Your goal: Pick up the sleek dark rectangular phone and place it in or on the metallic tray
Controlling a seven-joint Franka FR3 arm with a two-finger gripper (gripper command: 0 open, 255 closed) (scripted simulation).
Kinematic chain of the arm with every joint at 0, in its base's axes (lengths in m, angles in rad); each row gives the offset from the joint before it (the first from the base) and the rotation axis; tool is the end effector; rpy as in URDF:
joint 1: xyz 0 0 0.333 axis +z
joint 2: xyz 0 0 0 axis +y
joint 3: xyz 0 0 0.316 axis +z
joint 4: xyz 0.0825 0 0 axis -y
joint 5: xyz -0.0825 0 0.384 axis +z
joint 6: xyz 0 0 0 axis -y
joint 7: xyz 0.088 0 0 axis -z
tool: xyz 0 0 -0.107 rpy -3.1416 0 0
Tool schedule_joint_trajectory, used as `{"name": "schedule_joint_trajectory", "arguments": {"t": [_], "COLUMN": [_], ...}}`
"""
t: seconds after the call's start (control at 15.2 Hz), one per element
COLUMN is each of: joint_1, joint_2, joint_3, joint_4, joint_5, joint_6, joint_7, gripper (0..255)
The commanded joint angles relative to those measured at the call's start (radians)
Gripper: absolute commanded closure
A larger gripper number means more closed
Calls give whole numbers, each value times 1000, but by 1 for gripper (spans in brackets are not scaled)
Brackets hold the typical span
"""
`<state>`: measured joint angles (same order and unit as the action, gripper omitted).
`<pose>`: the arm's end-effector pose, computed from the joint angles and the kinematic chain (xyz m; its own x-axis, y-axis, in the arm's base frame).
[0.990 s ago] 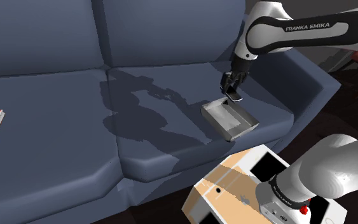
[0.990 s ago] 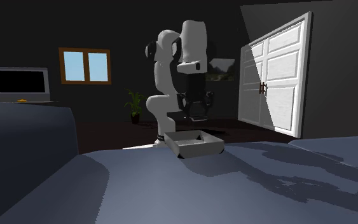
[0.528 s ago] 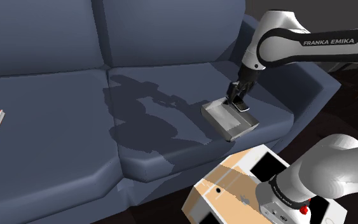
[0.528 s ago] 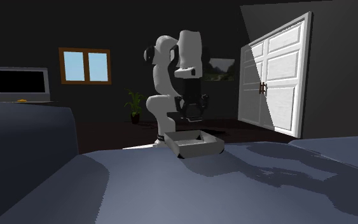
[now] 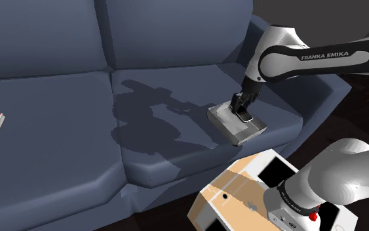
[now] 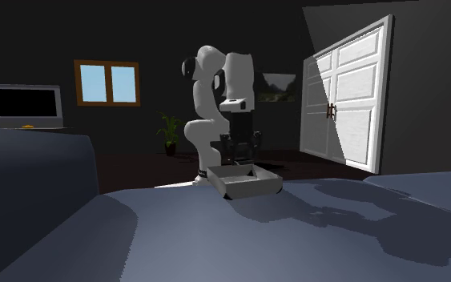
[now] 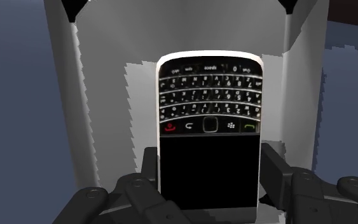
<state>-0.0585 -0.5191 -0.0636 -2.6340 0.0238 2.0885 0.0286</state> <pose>0.3688 -0.0434 0.4105 0.9879 -0.1526 -0.0292 -0.1539 -0.9868 -0.0510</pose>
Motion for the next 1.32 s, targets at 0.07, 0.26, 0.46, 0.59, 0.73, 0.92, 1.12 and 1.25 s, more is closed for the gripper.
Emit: {"name": "schedule_joint_trajectory", "arguments": {"t": [0.07, 0.26, 0.46, 0.59, 0.73, 0.92, 1.12, 1.25], "joint_1": [0, 0, 0, 0, 0, 0, -2, -4], "joint_2": [18, 29, 29, 29, 29, 29, -4, -27], "joint_3": [-2, -2, -3, -3, -3, -3, -2, -2], "joint_4": [-31, -43, -43, -43, -43, -43, 3, 49], "joint_5": [1, 1, 1, 1, 1, 1, -2, -4], "joint_6": [50, 72, 72, 72, 72, 72, -7, -75], "joint_7": [-3, -5, -5, -5, -5, -5, -3, -1], "gripper": [255, 255, 255, 255, 0, 0, 0, 0]}}
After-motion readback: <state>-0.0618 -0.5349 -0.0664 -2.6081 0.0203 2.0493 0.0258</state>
